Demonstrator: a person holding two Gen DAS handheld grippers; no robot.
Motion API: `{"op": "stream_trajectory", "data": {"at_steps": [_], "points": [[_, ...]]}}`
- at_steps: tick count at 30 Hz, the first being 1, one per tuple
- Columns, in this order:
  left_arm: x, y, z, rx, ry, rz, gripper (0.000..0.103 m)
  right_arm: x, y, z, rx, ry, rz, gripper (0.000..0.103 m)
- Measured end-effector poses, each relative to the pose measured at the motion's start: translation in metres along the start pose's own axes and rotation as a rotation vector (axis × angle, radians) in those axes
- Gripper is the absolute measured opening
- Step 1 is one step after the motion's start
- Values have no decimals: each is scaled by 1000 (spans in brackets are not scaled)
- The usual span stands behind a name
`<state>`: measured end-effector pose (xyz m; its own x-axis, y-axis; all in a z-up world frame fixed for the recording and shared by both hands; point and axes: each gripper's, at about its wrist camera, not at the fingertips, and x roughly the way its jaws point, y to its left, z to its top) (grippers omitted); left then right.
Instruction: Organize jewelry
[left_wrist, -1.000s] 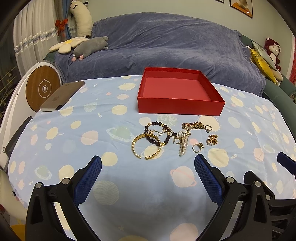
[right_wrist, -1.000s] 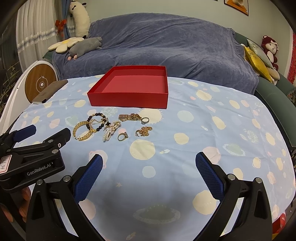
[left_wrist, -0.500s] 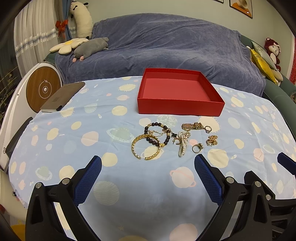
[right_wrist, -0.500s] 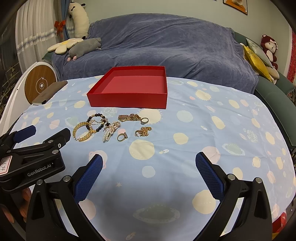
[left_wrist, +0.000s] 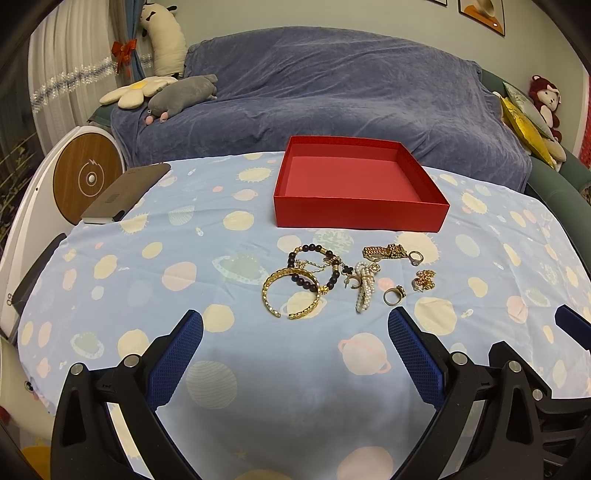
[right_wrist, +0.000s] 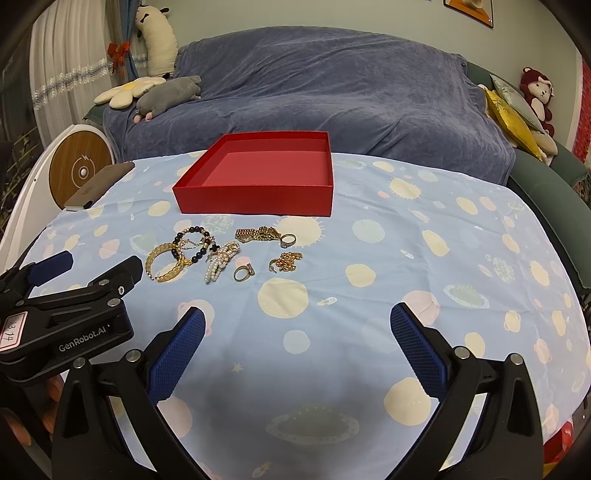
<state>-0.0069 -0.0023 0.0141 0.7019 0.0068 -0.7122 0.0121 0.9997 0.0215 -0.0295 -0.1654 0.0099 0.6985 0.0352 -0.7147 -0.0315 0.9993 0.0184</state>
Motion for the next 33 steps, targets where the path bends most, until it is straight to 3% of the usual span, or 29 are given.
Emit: {"op": "stream_trajectory", "data": {"at_steps": [33], "points": [[5,5,2,-13,13,8,98,5,-2,0,7,13,5,98]]}}
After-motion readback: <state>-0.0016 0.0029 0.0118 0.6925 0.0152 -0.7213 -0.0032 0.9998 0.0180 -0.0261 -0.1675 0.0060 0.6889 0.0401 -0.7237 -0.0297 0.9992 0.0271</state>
